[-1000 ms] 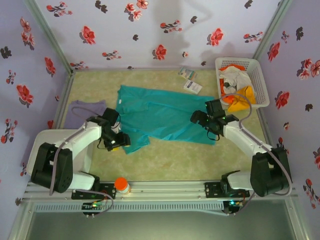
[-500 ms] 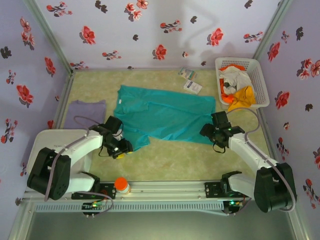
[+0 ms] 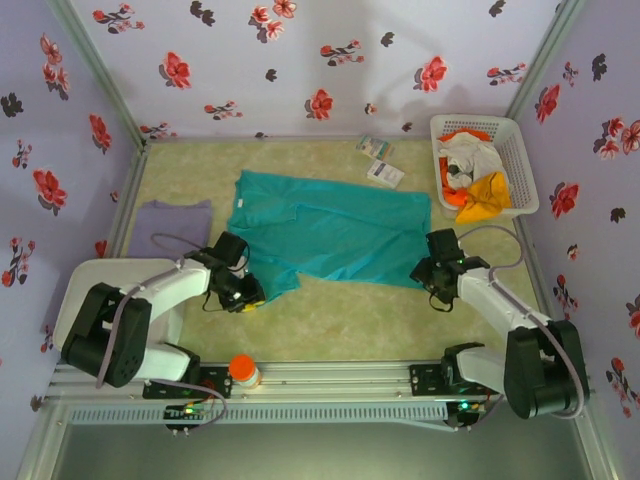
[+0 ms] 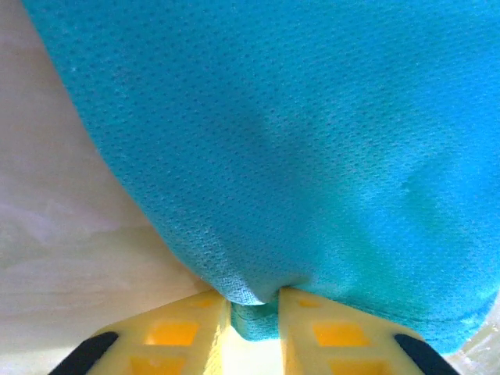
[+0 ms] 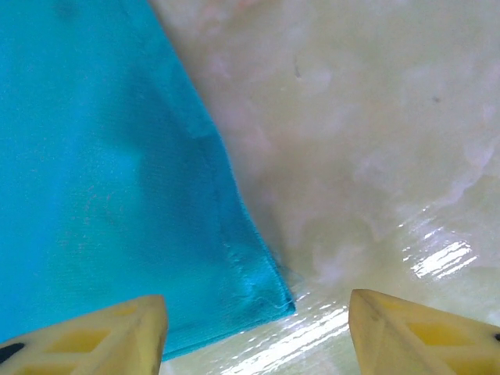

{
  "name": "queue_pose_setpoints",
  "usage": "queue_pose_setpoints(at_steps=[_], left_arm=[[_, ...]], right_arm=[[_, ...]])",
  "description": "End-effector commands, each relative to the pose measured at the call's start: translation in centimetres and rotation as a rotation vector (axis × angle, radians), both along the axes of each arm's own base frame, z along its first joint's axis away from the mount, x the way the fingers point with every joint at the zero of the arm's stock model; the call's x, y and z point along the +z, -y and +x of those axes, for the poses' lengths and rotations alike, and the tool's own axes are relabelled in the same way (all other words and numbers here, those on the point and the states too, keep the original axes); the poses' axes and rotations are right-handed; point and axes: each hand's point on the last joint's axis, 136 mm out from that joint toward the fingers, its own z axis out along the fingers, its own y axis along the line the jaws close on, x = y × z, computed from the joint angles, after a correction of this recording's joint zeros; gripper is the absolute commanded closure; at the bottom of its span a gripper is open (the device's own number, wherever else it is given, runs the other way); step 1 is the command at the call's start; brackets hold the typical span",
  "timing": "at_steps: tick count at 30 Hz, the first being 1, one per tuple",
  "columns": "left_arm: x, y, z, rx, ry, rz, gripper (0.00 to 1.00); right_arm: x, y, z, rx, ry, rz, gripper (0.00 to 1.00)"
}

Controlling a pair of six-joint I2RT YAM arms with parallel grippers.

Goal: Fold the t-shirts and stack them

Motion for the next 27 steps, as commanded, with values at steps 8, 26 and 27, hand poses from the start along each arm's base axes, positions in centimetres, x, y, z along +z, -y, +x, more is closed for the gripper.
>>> queue_pose_setpoints(at_steps=[8, 26, 27], left_arm=[[-0.9, -0.6, -0.7, -0.020, -0.024, 0.039, 0.92], [-0.2, 0.3, -0.2, -0.041, -0.004, 0.018, 0.96], [-0.1, 0.3, -0.2, -0.044, -0.005, 0.019, 0.97]], right_arm=[[-1.6, -0.5, 0.4, -0.028, -0.016, 0.037, 0.51], [-1.1, -1.2, 1.9, 0.038, -0.022, 0.035, 0.73], [-1.0, -1.1, 2.0, 0.043, -0.023, 0.029, 0.74]])
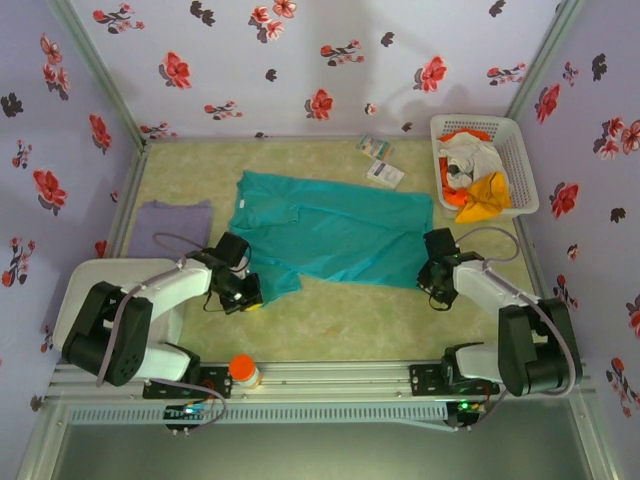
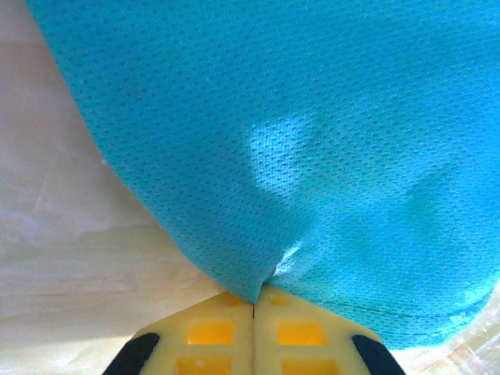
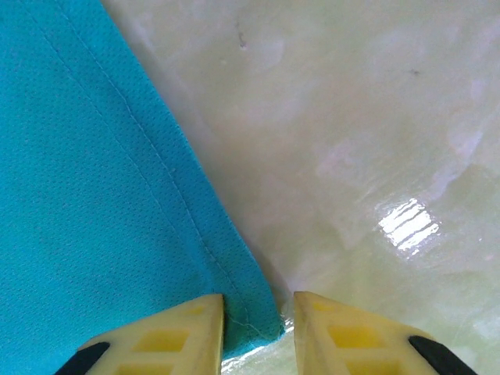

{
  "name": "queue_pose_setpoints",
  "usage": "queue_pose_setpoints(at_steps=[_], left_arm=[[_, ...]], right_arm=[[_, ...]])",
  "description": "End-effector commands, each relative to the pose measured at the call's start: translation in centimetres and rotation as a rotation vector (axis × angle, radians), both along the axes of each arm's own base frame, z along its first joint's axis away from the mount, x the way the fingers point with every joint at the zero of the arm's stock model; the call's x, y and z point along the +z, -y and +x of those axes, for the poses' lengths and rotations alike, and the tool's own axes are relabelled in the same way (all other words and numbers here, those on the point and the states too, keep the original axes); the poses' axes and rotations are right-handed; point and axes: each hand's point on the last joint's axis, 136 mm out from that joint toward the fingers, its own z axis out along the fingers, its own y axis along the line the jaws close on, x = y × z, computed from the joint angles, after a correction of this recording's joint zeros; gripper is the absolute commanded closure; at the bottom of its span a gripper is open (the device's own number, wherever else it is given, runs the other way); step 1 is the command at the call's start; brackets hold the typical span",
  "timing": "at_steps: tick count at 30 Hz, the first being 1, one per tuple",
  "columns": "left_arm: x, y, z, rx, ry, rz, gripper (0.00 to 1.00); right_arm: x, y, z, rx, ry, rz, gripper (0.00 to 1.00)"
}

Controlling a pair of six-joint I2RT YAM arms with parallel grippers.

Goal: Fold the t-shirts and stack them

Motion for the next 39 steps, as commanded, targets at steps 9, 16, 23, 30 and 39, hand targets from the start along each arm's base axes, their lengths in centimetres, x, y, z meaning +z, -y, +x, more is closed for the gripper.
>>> queue_pose_setpoints(at_steps=[9, 16, 23, 30, 39], left_arm=[[0.4, 0.1, 0.2, -0.036, 0.002, 0.019, 0.97], [0.5, -0.4, -0.6, -0.028, -0.011, 0.032, 1.00], [1.8, -1.1, -2.9, -0.023, -0.019, 0.059, 1.00], [2.8, -1.1, -3.0, -0.005, 0.008, 0.040, 1.00], [4.6, -0.7, -2.0, -0.040, 0.039, 0.046, 1.00]], right_arm=[[0.6, -1.8, 3.1, 0.077, 0.057, 0.056, 0.92], [1.1, -1.7, 2.9, 0.080, 0.070, 0.055, 1.00], [1.0, -1.9, 2.1, 0.079, 0.075, 0.079, 1.00], [2.0, -2.2, 2.3, 0.100, 0.074, 0.093, 1.00], [3.4, -2.0, 1.5, 0.117, 0.070, 0.104, 1.00]])
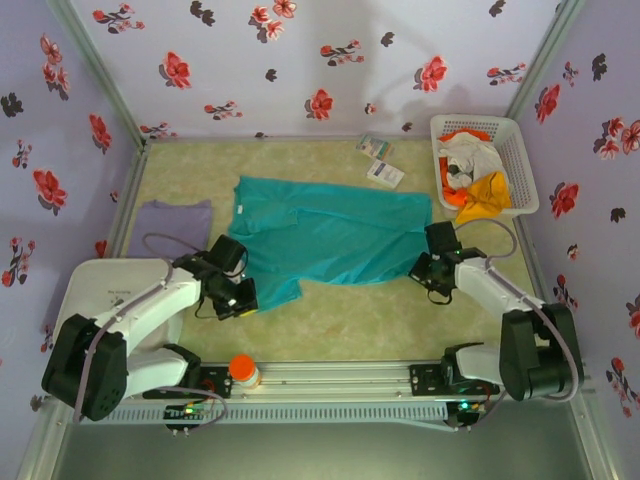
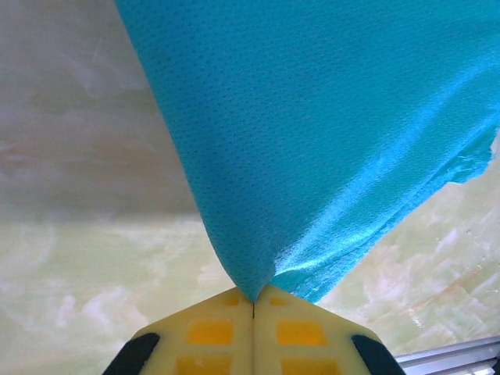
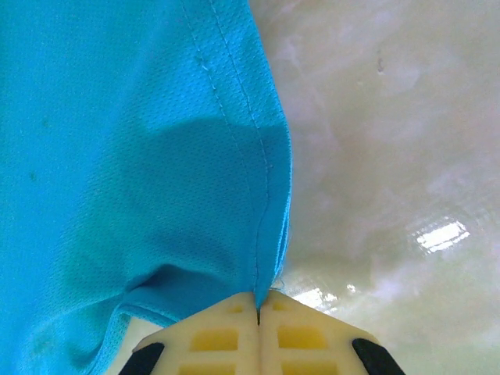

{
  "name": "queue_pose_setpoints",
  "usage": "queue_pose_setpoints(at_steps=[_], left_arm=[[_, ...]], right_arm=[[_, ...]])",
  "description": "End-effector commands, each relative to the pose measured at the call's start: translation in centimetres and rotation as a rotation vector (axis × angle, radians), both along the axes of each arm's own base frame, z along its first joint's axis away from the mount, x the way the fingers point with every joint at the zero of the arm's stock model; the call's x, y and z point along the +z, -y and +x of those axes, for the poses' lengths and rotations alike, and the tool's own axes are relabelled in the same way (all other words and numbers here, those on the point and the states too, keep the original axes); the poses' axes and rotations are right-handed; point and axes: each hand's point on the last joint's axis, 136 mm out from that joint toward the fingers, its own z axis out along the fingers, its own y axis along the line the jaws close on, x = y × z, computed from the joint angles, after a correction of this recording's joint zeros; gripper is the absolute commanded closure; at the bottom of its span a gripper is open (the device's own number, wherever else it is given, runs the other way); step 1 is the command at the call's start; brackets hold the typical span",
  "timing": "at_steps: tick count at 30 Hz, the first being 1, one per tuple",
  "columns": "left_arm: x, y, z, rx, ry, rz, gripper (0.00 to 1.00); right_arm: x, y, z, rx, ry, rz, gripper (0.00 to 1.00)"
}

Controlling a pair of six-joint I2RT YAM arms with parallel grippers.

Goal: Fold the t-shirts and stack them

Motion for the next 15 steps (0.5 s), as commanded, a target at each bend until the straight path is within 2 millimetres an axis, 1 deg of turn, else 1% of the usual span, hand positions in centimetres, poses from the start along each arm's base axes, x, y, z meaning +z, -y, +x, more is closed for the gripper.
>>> queue_pose_setpoints(at_steps=[1, 4, 7, 10, 12, 15], left_arm=[[1.6, 0.2, 0.9, -0.019, 0.033, 0.014, 1.00], [2.8, 0.7, 1.9, -0.037, 0.055, 0.007, 1.00], [4.0, 0.6, 2.9, -0.058, 0.082, 0.015, 1.00], [5.1, 0.3, 4.0, -0.068, 0.101, 0.026, 1.00], [5.9, 0.1, 4.7, -0.068, 0.115, 0.025, 1.00], [7.2, 0.0, 5.7, -0.064, 0.147, 0.018, 1.00]], right_arm=[[1.4, -0.2, -0.2, 0.020, -0.003, 0.033, 1.00], [1.8, -0.4, -0.8, 0.041, -0.055, 0.067, 1.00], [2.3, 0.6, -1.2, 0.037, -0.073, 0.033, 1.00], [2.9, 1.4, -1.2, 0.004, -0.056, 0.051, 1.00], [3.2, 1.4, -1.0, -0.008, -0.036, 0.071, 1.00], [3.0, 1.3, -1.0, -0.004, -0.049, 0.082, 1.00]])
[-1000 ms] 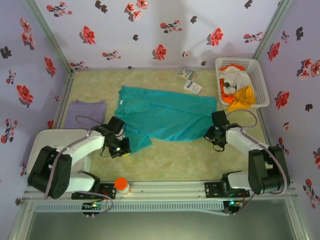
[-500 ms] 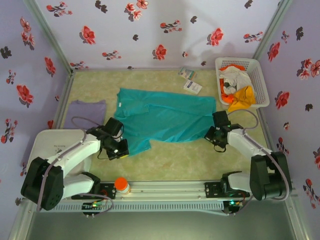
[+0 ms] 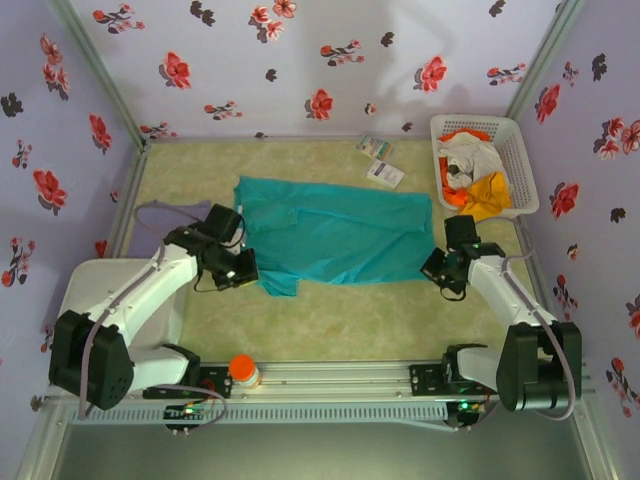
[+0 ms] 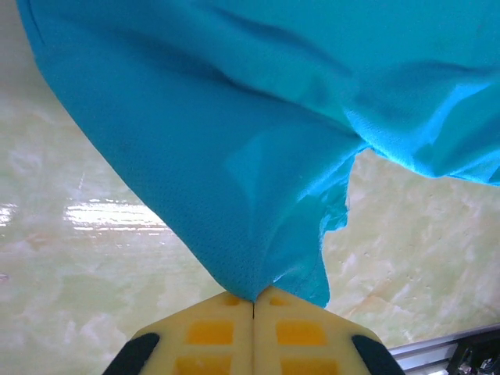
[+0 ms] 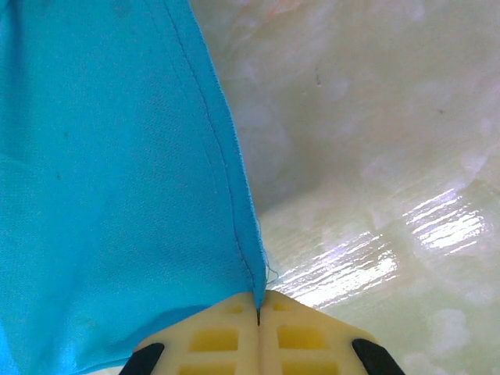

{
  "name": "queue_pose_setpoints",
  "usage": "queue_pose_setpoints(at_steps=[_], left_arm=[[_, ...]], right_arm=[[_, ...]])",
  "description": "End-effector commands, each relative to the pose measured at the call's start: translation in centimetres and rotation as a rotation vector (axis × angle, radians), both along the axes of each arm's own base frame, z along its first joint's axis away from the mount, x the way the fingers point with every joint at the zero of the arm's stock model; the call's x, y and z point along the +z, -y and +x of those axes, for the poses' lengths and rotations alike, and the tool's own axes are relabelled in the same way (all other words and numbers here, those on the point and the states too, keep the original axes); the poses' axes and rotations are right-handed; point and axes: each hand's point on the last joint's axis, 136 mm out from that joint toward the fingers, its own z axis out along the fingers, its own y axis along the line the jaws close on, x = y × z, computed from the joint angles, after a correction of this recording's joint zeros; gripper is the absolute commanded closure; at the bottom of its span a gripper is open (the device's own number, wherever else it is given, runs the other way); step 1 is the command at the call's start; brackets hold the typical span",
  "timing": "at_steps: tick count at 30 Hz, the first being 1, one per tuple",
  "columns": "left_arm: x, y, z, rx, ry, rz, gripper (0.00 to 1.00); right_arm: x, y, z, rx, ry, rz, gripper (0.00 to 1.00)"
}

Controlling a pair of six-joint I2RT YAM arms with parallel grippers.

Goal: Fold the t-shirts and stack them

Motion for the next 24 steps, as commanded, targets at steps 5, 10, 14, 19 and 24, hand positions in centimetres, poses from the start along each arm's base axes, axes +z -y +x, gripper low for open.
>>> queue_pose_setpoints(at_steps=[5, 10, 14, 19, 24], left_arm=[[2.7, -0.6, 2.0, -0.039, 0.053, 0.023, 1.00], [4.1, -0.7, 4.1, -0.040, 0.100, 0.018, 1.00], [5.0, -0.8, 6.0, -0.044, 0.134, 0.029, 1.00], [5.3, -1.3, 8.6, -0.054, 0.168, 0.090, 1.00], [5.9, -1.4, 11.3, -0.074, 0.206, 0.128, 1.00]], right_arm=[[0.3, -0.6, 0.2, 0.020, -0.013, 0.058, 1.00], [1.5, -0.6, 1.6, 0.004, 0.027, 0.069, 1.00], [1.6, -0.1, 2.7, -0.015, 0.038, 0.066, 1.00], [1.2, 0.6, 4.1, -0.023, 0.021, 0.051, 1.00], [1.2, 0.2, 5.8, -0.041, 0.048, 0.093, 1.00]])
